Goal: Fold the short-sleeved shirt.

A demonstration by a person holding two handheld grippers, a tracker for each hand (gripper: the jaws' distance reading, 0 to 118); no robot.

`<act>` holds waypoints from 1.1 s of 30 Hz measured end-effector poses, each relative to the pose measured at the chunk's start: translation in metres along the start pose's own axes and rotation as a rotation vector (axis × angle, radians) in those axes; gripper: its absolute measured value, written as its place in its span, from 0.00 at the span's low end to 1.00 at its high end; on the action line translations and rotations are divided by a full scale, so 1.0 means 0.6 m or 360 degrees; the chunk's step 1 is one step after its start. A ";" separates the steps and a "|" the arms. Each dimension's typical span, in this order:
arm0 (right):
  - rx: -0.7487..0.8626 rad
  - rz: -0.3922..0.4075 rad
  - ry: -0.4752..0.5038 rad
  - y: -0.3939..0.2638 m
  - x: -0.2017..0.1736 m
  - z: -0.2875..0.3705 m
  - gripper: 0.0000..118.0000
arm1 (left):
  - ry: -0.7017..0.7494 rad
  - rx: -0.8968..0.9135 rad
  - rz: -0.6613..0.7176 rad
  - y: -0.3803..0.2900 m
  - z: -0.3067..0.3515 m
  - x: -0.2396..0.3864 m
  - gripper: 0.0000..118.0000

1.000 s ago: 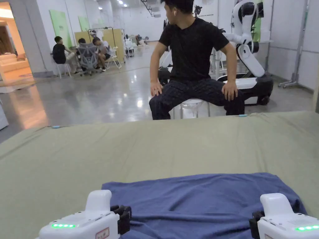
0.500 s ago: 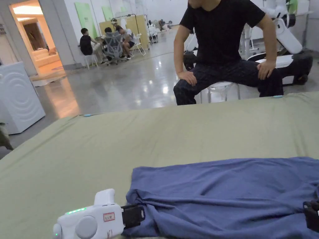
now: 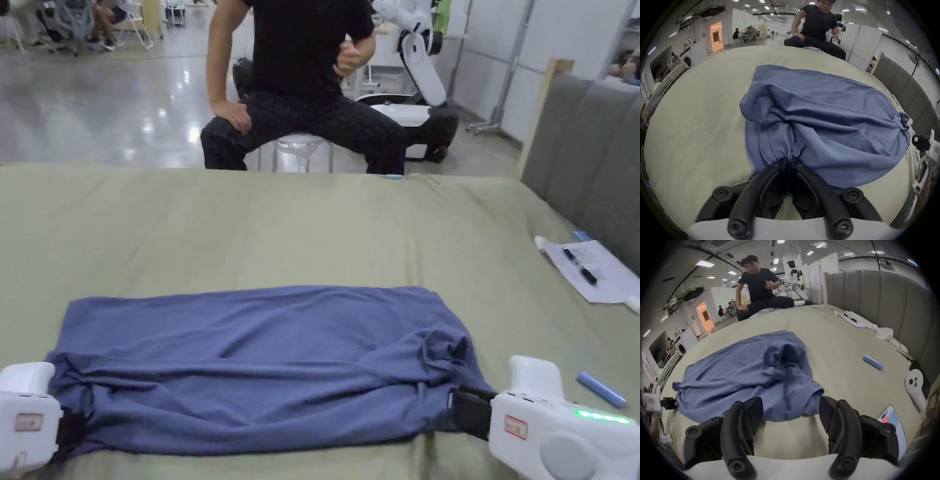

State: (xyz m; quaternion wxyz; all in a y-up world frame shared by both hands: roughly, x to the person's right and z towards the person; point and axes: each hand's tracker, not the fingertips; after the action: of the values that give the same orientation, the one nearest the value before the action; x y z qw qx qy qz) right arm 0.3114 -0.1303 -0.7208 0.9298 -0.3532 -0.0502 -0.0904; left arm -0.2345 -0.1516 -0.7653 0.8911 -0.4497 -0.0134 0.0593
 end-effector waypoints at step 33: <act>-0.0088 0.0100 -0.0041 -0.090 0.022 0.180 0.08 | -0.0243 0.0202 0.0024 -0.153 0.248 -0.056 0.05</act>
State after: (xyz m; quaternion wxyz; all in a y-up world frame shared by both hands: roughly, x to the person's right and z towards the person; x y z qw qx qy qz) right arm 0.3102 -0.0997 -0.6034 0.9214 -0.3812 -0.0486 -0.0578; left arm -0.2706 -0.0906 -0.6022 0.9137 -0.3867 -0.0742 0.1008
